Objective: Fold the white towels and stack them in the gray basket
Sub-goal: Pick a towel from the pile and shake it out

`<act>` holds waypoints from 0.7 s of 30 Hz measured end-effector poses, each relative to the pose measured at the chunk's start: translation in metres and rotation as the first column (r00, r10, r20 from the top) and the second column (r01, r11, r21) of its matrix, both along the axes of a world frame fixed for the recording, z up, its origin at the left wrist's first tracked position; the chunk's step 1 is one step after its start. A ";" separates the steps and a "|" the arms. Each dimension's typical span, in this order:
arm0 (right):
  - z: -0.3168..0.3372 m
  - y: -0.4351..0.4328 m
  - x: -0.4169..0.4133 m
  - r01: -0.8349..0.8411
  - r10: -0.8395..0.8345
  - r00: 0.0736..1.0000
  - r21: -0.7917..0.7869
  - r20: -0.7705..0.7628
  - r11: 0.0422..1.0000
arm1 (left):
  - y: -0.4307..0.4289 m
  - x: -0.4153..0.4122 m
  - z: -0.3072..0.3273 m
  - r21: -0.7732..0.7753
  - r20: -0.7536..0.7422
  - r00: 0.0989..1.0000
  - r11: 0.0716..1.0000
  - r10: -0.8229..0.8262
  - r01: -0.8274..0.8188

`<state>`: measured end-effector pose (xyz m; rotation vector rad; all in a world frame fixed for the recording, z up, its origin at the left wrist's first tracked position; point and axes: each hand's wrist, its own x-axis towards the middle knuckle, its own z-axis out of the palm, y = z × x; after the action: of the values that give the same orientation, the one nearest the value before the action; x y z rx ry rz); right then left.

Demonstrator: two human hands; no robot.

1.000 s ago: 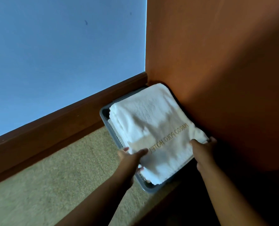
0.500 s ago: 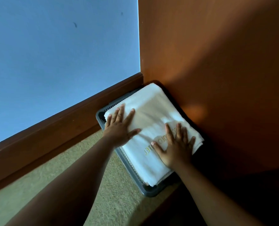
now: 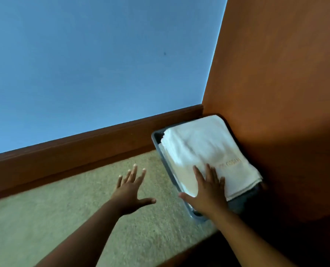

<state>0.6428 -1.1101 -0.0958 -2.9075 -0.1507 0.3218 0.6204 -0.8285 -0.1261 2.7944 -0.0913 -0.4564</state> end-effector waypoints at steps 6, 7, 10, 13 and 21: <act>0.031 0.160 -0.067 -0.324 0.315 0.946 0.152 0.079 0.934 | 0.152 -0.148 0.033 -0.054 -0.008 0.921 0.920 0.389 -0.388; 0.035 0.196 -0.087 -0.379 0.370 0.925 0.177 0.082 0.908 | 0.181 -0.186 0.037 -0.074 -0.013 0.886 0.883 0.464 -0.464; 0.043 0.298 -0.151 -0.531 0.527 0.845 0.241 0.087 0.812 | 0.252 -0.304 0.045 -0.158 -0.020 0.767 0.756 0.641 -0.635; 0.050 0.394 -0.226 -0.678 0.683 0.722 0.315 0.111 0.664 | 0.307 -0.419 0.058 -0.161 -0.009 0.639 0.629 0.769 -0.760; 0.076 0.598 -0.405 -0.863 0.920 0.376 0.402 0.112 0.304 | 0.410 -0.632 0.102 -0.300 0.119 0.214 0.241 0.970 -0.923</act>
<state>0.2381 -0.5121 -0.0199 -2.0293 -1.6601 0.5647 -0.0120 -0.4186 -0.0237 2.0910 1.4277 0.2961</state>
